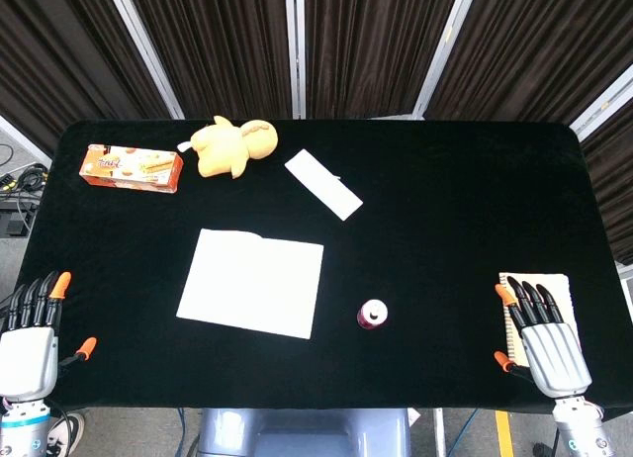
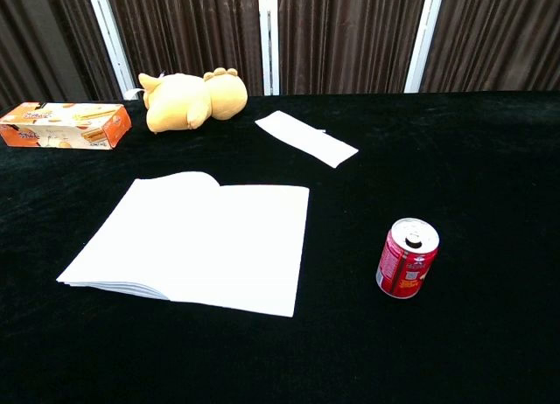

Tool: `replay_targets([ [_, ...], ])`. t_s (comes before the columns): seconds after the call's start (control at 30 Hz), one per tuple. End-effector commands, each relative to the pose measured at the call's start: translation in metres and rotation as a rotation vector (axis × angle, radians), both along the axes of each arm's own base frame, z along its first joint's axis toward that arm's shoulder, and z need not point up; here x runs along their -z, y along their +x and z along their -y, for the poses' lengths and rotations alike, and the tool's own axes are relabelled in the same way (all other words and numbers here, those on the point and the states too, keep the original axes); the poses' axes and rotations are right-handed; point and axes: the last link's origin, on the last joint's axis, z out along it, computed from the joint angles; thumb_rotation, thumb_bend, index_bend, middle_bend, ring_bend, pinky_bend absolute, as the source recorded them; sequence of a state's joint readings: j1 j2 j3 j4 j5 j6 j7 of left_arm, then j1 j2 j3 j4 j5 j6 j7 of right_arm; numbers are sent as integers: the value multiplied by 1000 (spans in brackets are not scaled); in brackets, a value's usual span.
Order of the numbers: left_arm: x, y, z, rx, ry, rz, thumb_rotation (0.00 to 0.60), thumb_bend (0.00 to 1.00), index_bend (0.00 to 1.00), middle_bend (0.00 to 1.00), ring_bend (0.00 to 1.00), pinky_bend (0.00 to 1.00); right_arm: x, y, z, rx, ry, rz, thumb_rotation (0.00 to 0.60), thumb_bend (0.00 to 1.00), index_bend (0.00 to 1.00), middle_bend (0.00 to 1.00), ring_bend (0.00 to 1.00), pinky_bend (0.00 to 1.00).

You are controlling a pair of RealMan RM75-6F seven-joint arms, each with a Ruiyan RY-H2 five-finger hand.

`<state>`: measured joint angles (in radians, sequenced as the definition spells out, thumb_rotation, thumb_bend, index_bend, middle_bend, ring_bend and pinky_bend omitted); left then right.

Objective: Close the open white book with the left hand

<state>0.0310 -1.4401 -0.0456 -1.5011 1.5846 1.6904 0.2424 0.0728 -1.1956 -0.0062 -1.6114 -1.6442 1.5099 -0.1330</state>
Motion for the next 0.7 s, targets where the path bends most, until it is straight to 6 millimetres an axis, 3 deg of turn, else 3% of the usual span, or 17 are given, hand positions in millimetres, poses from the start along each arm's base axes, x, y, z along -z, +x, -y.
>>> replay_targets([
  [0.03,1,0,0,-2,-2,-1,600,152,0,0,0,0,-2,0,0,-3,-9,5,600,46,0,0,0,0],
  [0.7,3,-1,-4,-5,-20,1,600,152,0,0,0,0,-9,0,1,3,-64,33,600,45,0,0,0,0],
])
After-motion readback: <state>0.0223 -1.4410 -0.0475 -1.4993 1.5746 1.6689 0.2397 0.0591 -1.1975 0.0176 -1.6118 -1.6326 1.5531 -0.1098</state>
